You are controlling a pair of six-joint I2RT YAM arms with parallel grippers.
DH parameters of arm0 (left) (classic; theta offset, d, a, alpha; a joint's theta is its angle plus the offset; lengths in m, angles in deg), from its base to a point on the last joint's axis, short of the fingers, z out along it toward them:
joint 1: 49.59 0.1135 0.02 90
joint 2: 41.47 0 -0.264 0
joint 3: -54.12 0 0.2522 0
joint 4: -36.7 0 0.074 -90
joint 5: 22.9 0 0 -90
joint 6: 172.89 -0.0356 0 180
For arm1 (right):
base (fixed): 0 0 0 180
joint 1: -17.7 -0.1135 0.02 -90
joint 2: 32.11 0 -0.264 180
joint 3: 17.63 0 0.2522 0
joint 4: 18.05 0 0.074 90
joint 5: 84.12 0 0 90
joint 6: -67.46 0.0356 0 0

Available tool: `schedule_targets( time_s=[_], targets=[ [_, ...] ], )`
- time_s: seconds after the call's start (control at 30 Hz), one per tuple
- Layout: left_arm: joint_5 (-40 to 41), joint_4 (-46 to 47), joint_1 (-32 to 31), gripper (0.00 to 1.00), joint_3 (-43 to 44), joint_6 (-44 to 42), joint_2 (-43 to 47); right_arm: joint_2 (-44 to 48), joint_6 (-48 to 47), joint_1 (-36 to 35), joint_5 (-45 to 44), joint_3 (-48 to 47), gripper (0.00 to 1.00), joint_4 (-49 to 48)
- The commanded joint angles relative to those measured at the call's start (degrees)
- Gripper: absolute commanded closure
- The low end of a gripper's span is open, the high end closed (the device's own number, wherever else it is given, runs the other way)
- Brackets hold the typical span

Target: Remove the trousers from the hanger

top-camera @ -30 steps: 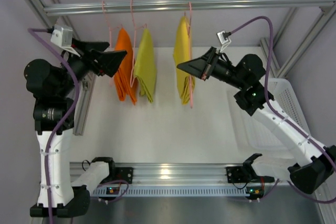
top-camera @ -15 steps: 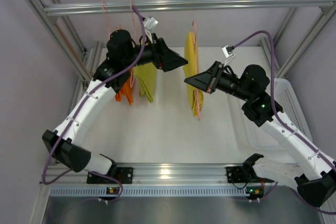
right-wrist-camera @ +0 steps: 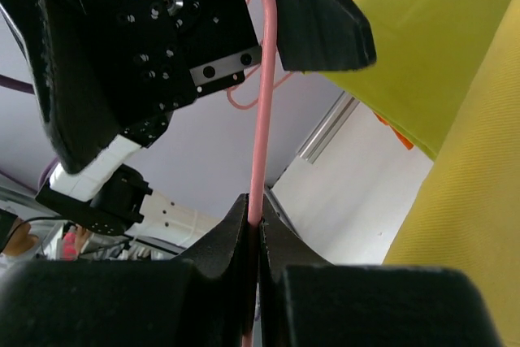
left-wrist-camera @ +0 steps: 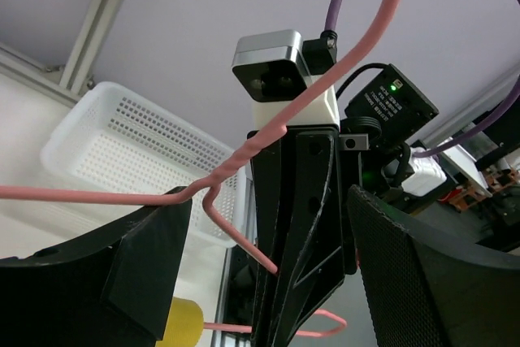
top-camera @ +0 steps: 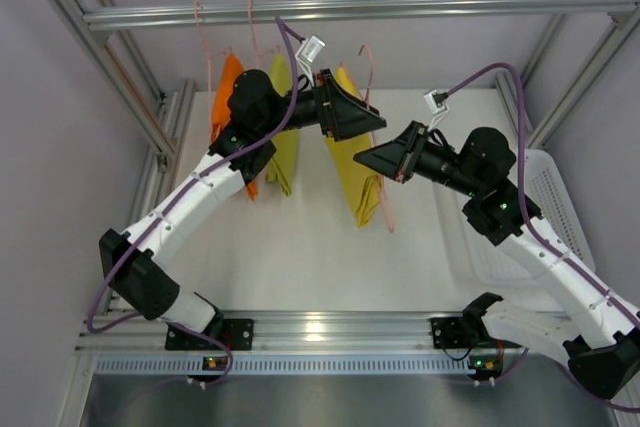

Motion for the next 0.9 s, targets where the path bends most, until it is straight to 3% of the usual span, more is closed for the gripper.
schedule_targets(
  time_s=[0.0,0.17,0.3,0.47,0.67,0.8,0.87],
  targets=[
    [0.46,6.68,-0.81,0.18,-1.46,2.59,-0.84,1.54,-4.76,0.62,0.24,-2.57,1.00,-14.42],
    [4.68,7.47,-0.81,0.26,-3.13,6.61,-0.58,1.19,-4.14,0.62,-1.25,-2.93,1.00,-14.16],
    [11.09,8.97,-0.81,0.34,-7.08,11.29,1.62,0.75,-2.56,0.62,-7.57,-3.45,1.00,-10.47],
    [15.14,5.54,-1.16,0.39,-4.90,12.25,2.06,-1.36,0.42,0.62,-9.42,-4.24,1.00,-9.94],
    [15.68,5.35,-1.25,0.61,-1.91,13.93,-0.05,-2.60,1.04,0.53,-8.63,-4.33,1.00,-11.44],
    [14.97,6.06,-1.25,0.81,-0.94,14.37,-0.57,-1.81,-0.10,0.53,-9.07,-3.54,1.00,-11.17],
    [14.89,5.89,-1.34,0.97,-0.50,13.85,-0.66,-1.10,-0.45,0.53,-8.55,-2.67,1.00,-11.35]
  ],
)
